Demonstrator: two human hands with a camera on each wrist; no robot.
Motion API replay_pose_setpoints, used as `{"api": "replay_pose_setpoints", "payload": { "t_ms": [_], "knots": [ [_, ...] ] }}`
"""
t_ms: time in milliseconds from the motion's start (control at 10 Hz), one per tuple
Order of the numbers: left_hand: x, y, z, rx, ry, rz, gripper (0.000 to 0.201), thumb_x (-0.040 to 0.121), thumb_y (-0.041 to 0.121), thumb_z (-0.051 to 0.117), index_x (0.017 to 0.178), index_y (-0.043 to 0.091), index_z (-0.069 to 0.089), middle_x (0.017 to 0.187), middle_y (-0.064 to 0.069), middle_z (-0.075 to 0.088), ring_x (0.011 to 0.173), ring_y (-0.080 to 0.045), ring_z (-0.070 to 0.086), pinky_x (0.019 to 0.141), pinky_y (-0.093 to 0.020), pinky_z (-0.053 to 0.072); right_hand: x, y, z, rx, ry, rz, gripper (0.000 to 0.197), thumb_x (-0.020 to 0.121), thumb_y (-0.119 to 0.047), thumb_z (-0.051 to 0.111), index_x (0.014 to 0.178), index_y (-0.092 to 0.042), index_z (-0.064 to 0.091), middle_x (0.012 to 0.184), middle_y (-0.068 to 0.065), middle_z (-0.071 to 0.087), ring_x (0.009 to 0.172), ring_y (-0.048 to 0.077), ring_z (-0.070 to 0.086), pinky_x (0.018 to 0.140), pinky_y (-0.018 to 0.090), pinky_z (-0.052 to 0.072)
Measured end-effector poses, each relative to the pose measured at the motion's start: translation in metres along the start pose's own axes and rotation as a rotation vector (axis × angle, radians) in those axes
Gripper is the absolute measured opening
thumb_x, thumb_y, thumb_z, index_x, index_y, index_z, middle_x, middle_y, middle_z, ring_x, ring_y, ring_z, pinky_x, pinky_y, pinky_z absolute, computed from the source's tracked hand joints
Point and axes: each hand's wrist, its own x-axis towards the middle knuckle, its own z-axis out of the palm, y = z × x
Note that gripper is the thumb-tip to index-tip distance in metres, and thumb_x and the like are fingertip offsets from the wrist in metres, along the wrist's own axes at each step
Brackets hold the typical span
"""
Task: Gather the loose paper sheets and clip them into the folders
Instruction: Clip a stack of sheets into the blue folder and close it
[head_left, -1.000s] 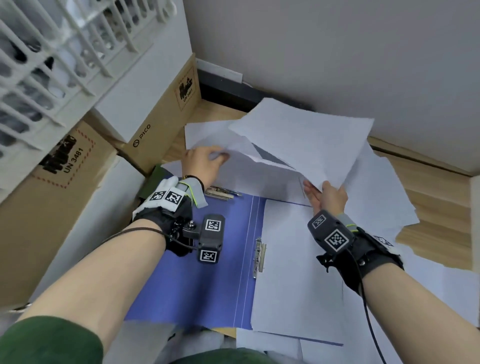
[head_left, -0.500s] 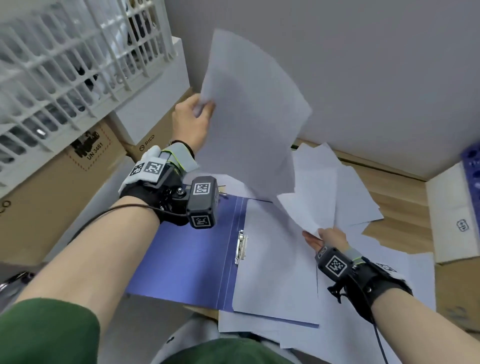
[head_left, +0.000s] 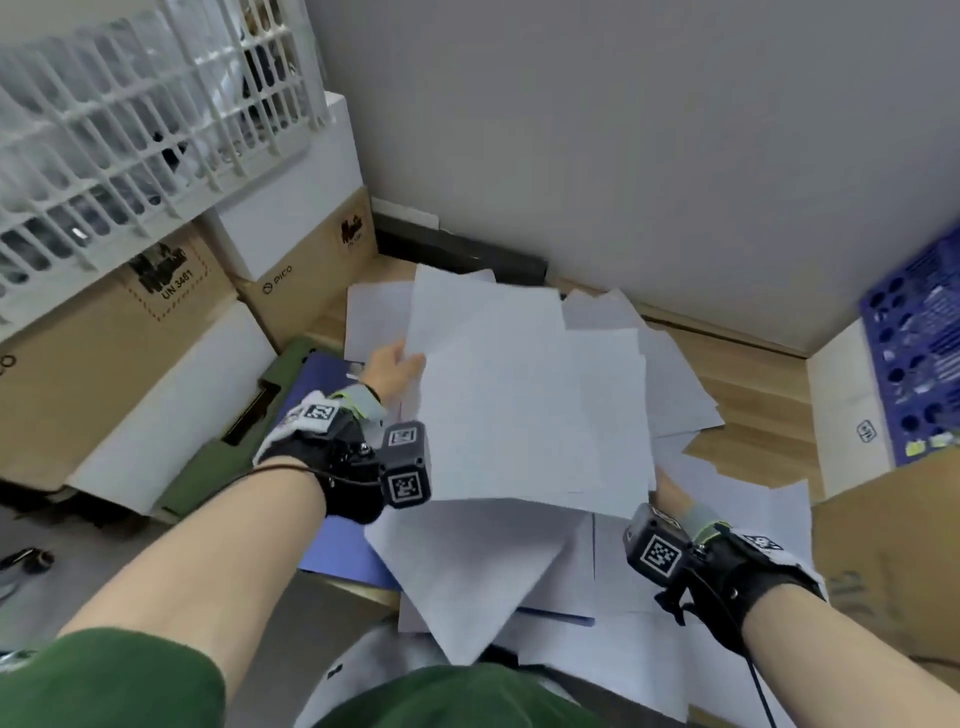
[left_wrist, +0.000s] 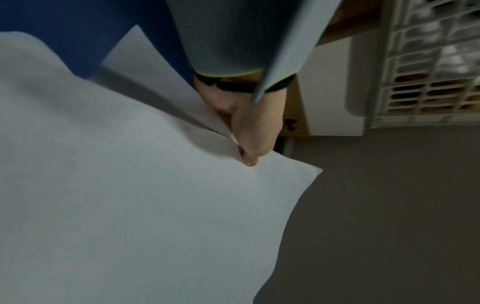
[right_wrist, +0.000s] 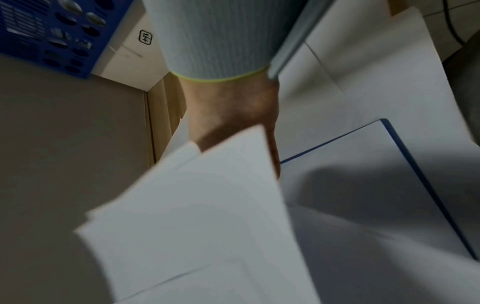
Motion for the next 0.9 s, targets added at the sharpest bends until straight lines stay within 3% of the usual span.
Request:
{"api": "replay_pose_setpoints", "payload": {
  "t_ms": [100, 200, 300, 400, 500, 600, 700, 800, 900],
  "knots": [
    [-0.006, -0.040, 0.012, 0.063, 0.073, -0.139, 0.022, 0.093, 0.005, 0.042, 0.107, 0.000, 0.059, 0.095, -0.013, 0.054, 0.092, -0.026, 0.052, 0.071, -0.033, 0.036, 0.013, 0.001, 0.003, -0.134, -0.010, -0.025, 0.021, 0.096, 0.003, 0.045, 0.078, 0.000, 0.056, 0.065, 0.015, 0.063, 0.044, 0.005, 0.060, 0.041, 0.013, 0.041],
    [-0.006, -0.077, 0.028, 0.023, 0.111, -0.326, 0.018, 0.082, 0.011, 0.047, 0.100, 0.014, 0.049, 0.089, -0.005, 0.046, 0.079, -0.020, 0.042, 0.073, -0.034, 0.032, 0.030, 0.021, -0.004, -0.138, 0.010, -0.010, 0.020, 0.100, -0.012, 0.041, 0.082, -0.006, 0.048, 0.056, 0.005, 0.057, 0.044, 0.010, 0.050, 0.036, 0.010, 0.035],
    [-0.022, -0.081, 0.043, -0.100, -0.016, -0.442, 0.058, 0.090, -0.007, 0.041, 0.143, 0.013, 0.027, 0.110, -0.009, 0.043, 0.086, -0.028, 0.053, 0.071, -0.035, 0.049, 0.030, 0.040, 0.000, 0.041, -0.044, 0.048, 0.030, 0.101, -0.027, 0.042, 0.084, -0.006, 0.056, 0.079, 0.012, 0.061, 0.074, 0.028, 0.060, 0.084, 0.043, 0.051],
    [-0.036, -0.080, 0.052, -0.138, -0.090, -0.467, 0.069, 0.089, -0.009, 0.043, 0.148, 0.016, 0.017, 0.113, -0.008, 0.043, 0.092, -0.029, 0.054, 0.074, -0.036, 0.052, 0.033, 0.046, 0.006, 0.068, -0.051, 0.077, 0.027, 0.097, -0.035, 0.049, 0.095, -0.011, 0.061, 0.084, 0.006, 0.069, 0.087, 0.026, 0.064, 0.097, 0.047, 0.048],
    [-0.024, -0.098, 0.062, 0.023, -0.296, -0.368, 0.043, 0.075, -0.004, 0.065, 0.116, 0.003, 0.055, 0.113, -0.012, 0.058, 0.097, -0.026, 0.055, 0.081, -0.040, 0.052, 0.037, 0.050, 0.012, -0.004, -0.066, 0.140, 0.036, 0.101, -0.030, 0.039, 0.072, -0.010, 0.048, 0.046, -0.002, 0.056, 0.047, 0.012, 0.057, 0.047, 0.011, 0.046],
    [-0.040, -0.088, 0.064, -0.030, -0.274, -0.520, 0.031, 0.083, -0.010, 0.050, 0.090, 0.018, 0.059, 0.095, -0.014, 0.060, 0.073, -0.023, 0.065, 0.075, -0.040, 0.059, 0.046, 0.058, 0.012, -0.078, -0.037, 0.105, 0.032, 0.101, -0.031, 0.040, 0.075, -0.012, 0.047, 0.072, 0.007, 0.051, 0.060, 0.019, 0.051, 0.058, 0.015, 0.051],
    [-0.046, -0.090, 0.060, 0.129, -0.403, -0.568, 0.013, 0.090, 0.000, 0.052, 0.087, -0.003, 0.064, 0.084, -0.020, 0.055, 0.057, -0.022, 0.055, 0.058, -0.026, 0.043, 0.056, 0.063, 0.010, -0.107, 0.000, 0.049, 0.028, 0.102, -0.025, 0.037, 0.116, -0.005, 0.050, 0.099, 0.015, 0.056, 0.062, 0.018, 0.050, 0.029, 0.010, 0.033],
    [-0.037, -0.113, 0.049, 0.080, -0.329, -0.695, 0.010, 0.078, -0.002, 0.042, 0.081, 0.008, 0.041, 0.076, -0.012, 0.039, 0.094, -0.047, 0.064, 0.095, -0.053, 0.045, 0.061, 0.058, 0.012, -0.136, 0.004, 0.012, 0.043, 0.100, -0.029, 0.042, 0.131, 0.002, 0.048, 0.114, 0.014, 0.059, 0.070, 0.017, 0.054, 0.038, 0.014, 0.041],
    [-0.045, -0.094, 0.048, 0.095, -0.399, -0.713, 0.014, 0.094, 0.007, 0.037, 0.107, 0.005, 0.035, 0.092, -0.009, 0.042, 0.085, -0.034, 0.057, 0.087, -0.042, 0.045, 0.066, 0.053, 0.017, -0.158, 0.033, 0.035, 0.045, 0.100, -0.026, 0.044, 0.135, 0.002, 0.041, 0.125, 0.007, 0.049, 0.101, 0.024, 0.051, 0.059, 0.021, 0.044]
  ]
}}
